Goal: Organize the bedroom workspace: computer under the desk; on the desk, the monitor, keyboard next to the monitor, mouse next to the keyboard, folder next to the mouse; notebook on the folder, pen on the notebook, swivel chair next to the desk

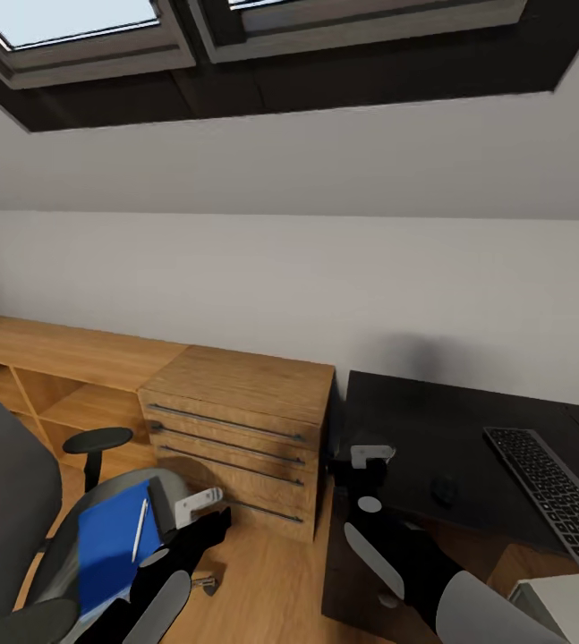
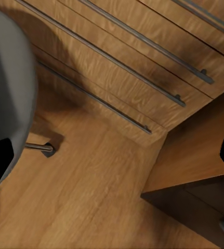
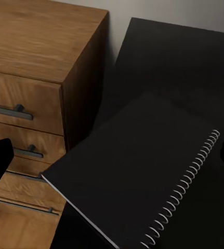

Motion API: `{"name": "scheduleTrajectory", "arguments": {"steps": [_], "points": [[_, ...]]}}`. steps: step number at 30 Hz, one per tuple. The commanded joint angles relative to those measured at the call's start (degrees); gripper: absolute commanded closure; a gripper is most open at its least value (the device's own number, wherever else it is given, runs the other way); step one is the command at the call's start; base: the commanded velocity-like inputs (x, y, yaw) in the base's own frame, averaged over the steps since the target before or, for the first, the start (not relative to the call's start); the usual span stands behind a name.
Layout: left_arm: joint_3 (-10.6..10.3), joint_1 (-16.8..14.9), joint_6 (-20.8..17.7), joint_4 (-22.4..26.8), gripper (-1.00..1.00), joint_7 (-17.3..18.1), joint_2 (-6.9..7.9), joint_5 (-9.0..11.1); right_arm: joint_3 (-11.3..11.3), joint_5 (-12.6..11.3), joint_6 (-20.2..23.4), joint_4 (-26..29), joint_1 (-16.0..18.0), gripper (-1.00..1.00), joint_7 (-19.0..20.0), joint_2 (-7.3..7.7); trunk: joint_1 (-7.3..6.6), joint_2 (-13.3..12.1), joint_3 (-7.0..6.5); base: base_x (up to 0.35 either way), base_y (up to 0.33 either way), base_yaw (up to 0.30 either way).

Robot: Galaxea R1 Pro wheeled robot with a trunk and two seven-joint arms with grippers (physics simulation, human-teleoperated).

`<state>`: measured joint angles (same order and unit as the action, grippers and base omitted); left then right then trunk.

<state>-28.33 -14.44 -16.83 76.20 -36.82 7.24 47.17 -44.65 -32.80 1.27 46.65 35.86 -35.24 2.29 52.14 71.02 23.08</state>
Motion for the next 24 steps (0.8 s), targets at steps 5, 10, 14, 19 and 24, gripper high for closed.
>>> {"name": "scheduleTrajectory", "arguments": {"steps": [5, 10, 14, 19, 24], "points": [[-0.14, -0.07, -0.11, 0.11, -1.0, -0.42, 0.05, 0.31, -0.31, -0.34, 0.15, 0.11, 0.09, -1.0, -0.45, 0.08, 0.0, 0.05, 0.07, 0.0, -0.034, 0.006], [-0.14, -0.07, -0.07, 0.15, -1.0, -0.38, 0.05, 0.35, -0.35, -0.34, 0.2, 0.11, 0.09, -1.0, -0.45, 0.12, 0.0, 0.05, 0.07, 0.008, -0.004, 0.001], [-0.14, -0.07, -0.08, 0.16, -1.0, -0.44, 0.05, 0.31, -0.35, -0.34, 0.22, 0.07, 0.09, -1.0, -0.39, 0.16, 0.0, 0.05, 0.07, 0.193, -0.001, 0.0], [-0.22, -0.07, -0.06, 0.17, -1.0, -0.49, 0.05, 0.34, -0.15, -0.46, 0.62, -0.45, 0.09, -1.0, -0.28, 0.09, 0.0, 0.05, 0.07, 0.22, 0.0, 0.0], [-0.23, -0.07, -0.05, 0.18, -1.0, -0.51, 0.05, 0.35, -0.01, -0.5, 0.75, -0.6, 0.09, -1.0, -0.25, 0.08, 0.0, 0.05, 0.07, 0.247, 0.0, 0.0]]}}
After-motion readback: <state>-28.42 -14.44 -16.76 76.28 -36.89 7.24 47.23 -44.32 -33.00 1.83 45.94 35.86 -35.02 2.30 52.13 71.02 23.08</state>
